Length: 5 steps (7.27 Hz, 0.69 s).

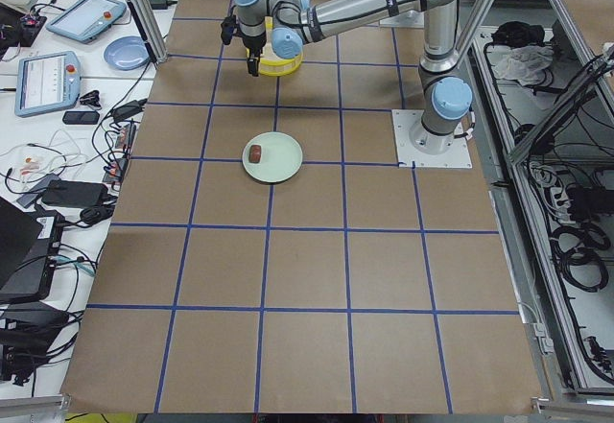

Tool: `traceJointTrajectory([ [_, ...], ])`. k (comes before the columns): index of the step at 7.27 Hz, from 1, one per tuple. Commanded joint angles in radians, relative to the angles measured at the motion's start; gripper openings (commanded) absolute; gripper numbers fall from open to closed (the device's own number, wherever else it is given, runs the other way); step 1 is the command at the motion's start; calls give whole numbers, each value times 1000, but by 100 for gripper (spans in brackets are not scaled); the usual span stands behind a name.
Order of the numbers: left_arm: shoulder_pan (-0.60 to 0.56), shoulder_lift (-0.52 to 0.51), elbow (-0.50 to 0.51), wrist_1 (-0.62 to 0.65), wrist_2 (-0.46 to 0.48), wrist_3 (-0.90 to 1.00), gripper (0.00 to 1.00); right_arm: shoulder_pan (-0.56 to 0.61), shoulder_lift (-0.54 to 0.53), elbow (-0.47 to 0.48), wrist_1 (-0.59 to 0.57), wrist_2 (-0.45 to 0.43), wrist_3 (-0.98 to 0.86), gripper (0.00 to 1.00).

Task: Place buns in different layers of steamer
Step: 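Restack the top tier with the right gripper while the left gripper reaches the brown bun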

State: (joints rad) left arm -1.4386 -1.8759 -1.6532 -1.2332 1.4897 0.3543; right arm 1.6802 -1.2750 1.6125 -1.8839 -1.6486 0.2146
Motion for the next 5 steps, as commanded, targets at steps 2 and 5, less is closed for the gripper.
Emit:
traceJointTrajectory([
  [2,223,-29,-52,-25,90,389,100,81,62,0,-61,-2,101,0],
  [5,231,-124,-51,96,141,374,100,85,78,7,-55,-5,89,0],
])
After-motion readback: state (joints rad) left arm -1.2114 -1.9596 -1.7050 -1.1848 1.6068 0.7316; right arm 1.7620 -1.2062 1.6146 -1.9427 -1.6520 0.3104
